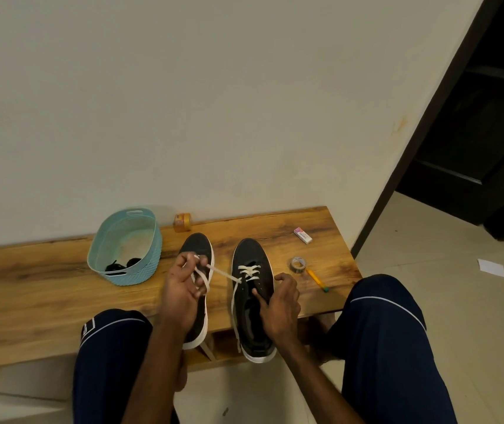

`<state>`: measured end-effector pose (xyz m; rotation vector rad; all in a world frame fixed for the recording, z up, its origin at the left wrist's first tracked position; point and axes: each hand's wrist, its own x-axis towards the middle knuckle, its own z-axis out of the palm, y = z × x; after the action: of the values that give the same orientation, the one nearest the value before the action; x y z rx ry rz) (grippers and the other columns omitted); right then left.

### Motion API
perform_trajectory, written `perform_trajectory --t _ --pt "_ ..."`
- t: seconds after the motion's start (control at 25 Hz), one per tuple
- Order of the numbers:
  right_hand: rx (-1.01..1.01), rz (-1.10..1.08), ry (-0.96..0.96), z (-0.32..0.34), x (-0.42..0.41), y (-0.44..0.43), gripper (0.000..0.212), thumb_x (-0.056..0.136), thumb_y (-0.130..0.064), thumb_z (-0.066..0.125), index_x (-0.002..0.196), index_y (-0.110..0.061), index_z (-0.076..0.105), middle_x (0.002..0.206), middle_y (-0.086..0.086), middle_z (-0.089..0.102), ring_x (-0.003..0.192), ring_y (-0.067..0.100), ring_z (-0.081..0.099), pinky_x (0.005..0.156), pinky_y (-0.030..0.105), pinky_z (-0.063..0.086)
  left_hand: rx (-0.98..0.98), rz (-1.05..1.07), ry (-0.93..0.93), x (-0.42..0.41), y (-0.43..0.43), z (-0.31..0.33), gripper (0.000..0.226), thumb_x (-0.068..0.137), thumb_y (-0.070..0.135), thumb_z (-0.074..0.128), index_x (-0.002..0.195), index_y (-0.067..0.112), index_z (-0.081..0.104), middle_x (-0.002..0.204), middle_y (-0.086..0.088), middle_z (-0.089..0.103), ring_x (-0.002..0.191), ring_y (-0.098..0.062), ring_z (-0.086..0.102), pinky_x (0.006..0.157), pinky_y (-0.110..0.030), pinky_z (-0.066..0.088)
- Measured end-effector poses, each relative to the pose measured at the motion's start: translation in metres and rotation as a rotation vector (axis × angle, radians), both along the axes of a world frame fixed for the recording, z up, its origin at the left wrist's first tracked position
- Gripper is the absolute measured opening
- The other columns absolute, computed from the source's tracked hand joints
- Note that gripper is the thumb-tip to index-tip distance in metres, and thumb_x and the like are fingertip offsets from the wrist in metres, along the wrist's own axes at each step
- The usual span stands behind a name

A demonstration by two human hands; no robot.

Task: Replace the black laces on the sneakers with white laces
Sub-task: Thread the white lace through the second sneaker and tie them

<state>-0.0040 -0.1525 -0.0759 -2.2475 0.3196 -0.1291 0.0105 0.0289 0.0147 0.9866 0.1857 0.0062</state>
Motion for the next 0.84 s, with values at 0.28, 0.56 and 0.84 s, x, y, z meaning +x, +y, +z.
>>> perform_trajectory --t 0.28,0.56,0.84 --pt "-0.008 -0.025 0.016 0.001 0.001 -0.002 0.051 0.092 -0.046 0.063 0.126 -0.018 0.037 0.126 0.003 0.044 0.119 0.023 0.046 0.092 0.045 0.048 1.084 -0.384 0.494 -0.022 -0.026 -0.042 0.035 0.105 0.026 0.039 0.086 0.006 0.059 0.063 -0.009 0.07 0.04 -0.016 0.051 0.049 -0.027 0.043" --pt "0.036 -0.033 0.08 -0.001 0.003 -0.004 0.052 0.091 -0.049 0.063 0.125 -0.02 0.036 0.126 0.003 0.044 0.119 0.023 0.045 0.092 0.046 0.045 1.527 -0.315 0.553 -0.023 -0.046 -0.063 0.035 0.099 0.037 0.047 0.125 0.013 0.048 0.113 -0.01 0.067 0.101 -0.029 0.066 0.088 -0.04 0.053" --pt "0.044 -0.013 0.111 -0.001 0.002 -0.005 0.047 0.092 -0.052 0.06 0.12 -0.022 0.038 0.125 0.001 0.044 0.119 0.023 0.045 0.088 0.043 0.044 1.621 -0.271 0.34 -0.011 -0.051 -0.079 0.021 0.097 0.023 0.049 0.115 0.021 0.059 0.122 -0.002 0.055 0.1 -0.022 0.059 0.079 -0.034 0.048"
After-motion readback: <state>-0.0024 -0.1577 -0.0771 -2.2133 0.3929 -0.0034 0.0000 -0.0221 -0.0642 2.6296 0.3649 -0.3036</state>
